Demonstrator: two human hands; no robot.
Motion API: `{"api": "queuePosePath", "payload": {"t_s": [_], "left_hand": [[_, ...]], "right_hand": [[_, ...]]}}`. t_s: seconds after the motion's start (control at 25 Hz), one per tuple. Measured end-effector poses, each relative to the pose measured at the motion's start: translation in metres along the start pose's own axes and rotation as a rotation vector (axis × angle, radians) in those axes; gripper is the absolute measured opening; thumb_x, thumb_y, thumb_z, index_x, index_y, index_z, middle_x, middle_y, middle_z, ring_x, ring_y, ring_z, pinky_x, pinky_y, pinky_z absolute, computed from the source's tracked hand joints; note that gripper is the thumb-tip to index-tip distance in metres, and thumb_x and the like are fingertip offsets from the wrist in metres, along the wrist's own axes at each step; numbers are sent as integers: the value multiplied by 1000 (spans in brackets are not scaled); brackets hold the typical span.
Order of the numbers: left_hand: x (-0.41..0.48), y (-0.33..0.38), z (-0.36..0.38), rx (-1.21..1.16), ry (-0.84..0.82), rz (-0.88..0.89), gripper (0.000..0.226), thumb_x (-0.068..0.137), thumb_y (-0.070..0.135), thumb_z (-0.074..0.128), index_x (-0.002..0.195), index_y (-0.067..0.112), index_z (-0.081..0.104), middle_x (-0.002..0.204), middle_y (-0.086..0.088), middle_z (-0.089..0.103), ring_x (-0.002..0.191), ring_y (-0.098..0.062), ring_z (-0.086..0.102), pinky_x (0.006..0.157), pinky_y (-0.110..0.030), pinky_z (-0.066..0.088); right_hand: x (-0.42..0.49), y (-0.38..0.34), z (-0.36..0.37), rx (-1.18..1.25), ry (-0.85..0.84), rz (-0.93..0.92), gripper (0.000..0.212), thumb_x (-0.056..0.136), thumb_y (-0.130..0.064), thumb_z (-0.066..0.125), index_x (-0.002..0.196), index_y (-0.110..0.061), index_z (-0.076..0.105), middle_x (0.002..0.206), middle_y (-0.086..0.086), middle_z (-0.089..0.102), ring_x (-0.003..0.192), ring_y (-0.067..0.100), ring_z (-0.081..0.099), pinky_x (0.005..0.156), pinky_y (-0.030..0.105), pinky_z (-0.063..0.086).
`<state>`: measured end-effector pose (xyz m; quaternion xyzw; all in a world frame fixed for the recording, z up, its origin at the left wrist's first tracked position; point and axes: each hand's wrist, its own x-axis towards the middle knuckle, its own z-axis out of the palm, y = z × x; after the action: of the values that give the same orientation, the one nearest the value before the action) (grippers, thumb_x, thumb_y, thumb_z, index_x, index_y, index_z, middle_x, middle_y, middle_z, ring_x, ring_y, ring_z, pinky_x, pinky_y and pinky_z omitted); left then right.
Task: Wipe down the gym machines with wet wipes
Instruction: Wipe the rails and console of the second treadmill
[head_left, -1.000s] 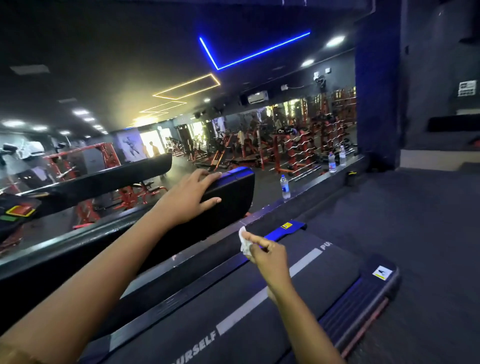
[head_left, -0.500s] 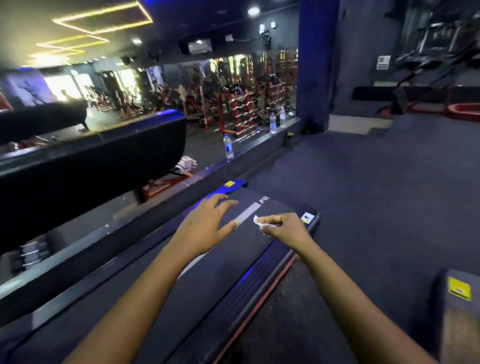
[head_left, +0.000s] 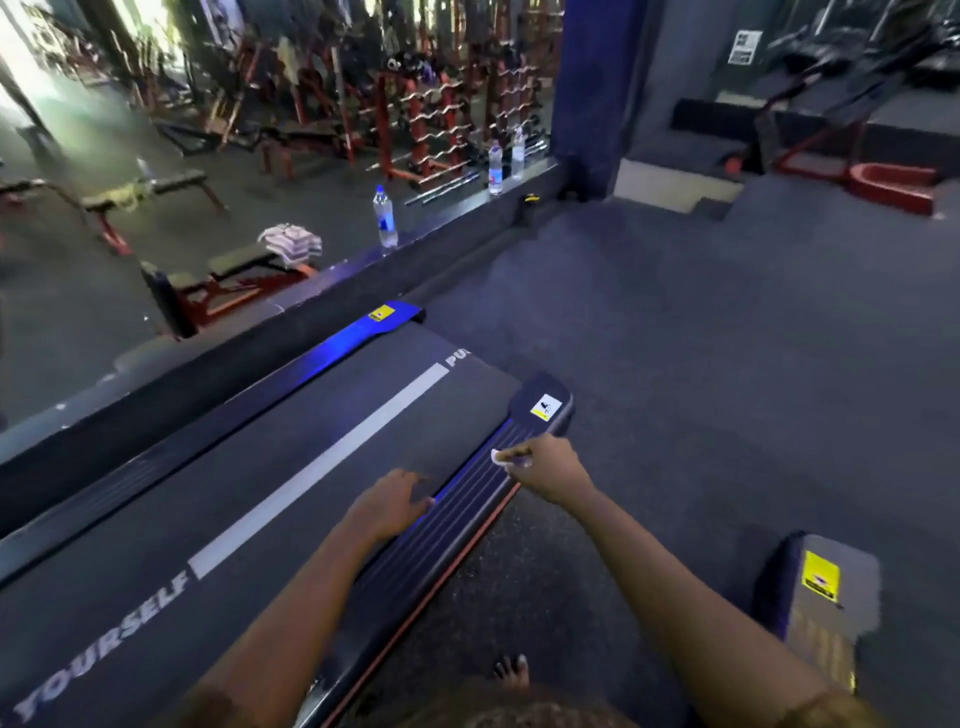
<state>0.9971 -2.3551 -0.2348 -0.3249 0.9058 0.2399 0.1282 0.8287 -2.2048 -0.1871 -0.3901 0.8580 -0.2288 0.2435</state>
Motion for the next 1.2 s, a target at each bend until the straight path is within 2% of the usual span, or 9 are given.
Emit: {"api": "queuePosePath", "payload": {"t_s": [0.08, 0.2, 0.4, 0.52, 0.6, 0.68, 0.84, 1.04, 1.2], "left_hand": [[20, -3, -5, -29, 7, -64, 50, 98, 34, 48, 143, 14, 38, 146, -10, 39, 135, -22, 38, 107, -26, 25], [41, -12, -19, -107, 10, -178, 53, 98, 35, 48, 145, 15, 35, 145, -12, 38, 133, -26, 39, 107, -30, 29], [48, -36, -47, -222, 93, -339, 52, 97, 36, 50, 143, 15, 39, 143, -13, 40, 129, -27, 43, 106, -32, 34], [58, -51, -69, -300, 233, -427, 53, 96, 35, 52, 142, 13, 40, 145, -11, 39, 132, -25, 41, 107, -30, 30], [71, -62, -81, -328, 308, -481, 52, 96, 35, 51, 143, 15, 39, 146, -11, 39, 132, -25, 41, 105, -28, 30], [88, -75, -89, -331, 334, -555, 51, 97, 35, 49, 143, 15, 39, 146, -10, 38, 131, -25, 41, 103, -28, 31], [132, -104, -112, -364, 309, -694, 51, 98, 38, 47, 143, 15, 40, 145, -10, 40, 132, -24, 40, 104, -30, 31], [163, -104, -205, -486, 196, -888, 50, 98, 32, 48, 142, 8, 39, 145, -14, 41, 135, -26, 37, 106, -27, 26], [127, -95, -283, -612, 321, -1039, 49, 96, 29, 53, 139, 7, 44, 142, -16, 44, 132, -26, 41, 105, -26, 26]], "right_hand": [[31, -1, -10, -14, -28, -12, 27, 90, -34, 57, 112, -24, 69, 99, 8, 71, 101, 21, 61, 78, 28, 40], [80, -12, -16, -1, -93, -90, 26, 89, -34, 59, 109, -21, 71, 112, 3, 68, 109, 17, 60, 88, 22, 41], [147, -71, -17, -25, -200, -303, 25, 89, -25, 59, 112, -18, 69, 114, 2, 68, 105, 18, 61, 80, 18, 40], [188, -117, -12, 43, -264, -485, 25, 86, -12, 61, 109, -11, 70, 113, 6, 68, 108, 17, 61, 73, 0, 35], [219, -143, -5, 60, -317, -564, 24, 86, -10, 61, 109, -9, 70, 112, 9, 68, 106, 16, 61, 66, -6, 31], [258, -164, 5, 27, -374, -599, 24, 87, -14, 62, 109, -12, 70, 113, 7, 68, 106, 15, 61, 68, -2, 33], [348, -203, 23, -117, -517, -700, 26, 88, -20, 62, 112, -15, 69, 115, 7, 67, 108, 18, 61, 87, 20, 43], [436, -252, 4, -357, -708, -684, 24, 91, -26, 59, 111, -18, 69, 113, 9, 67, 103, 27, 63, 84, 30, 51], [447, -323, -25, -426, -848, -823, 28, 89, -15, 57, 114, -21, 67, 118, 4, 65, 104, 24, 63, 87, 32, 52]]}}
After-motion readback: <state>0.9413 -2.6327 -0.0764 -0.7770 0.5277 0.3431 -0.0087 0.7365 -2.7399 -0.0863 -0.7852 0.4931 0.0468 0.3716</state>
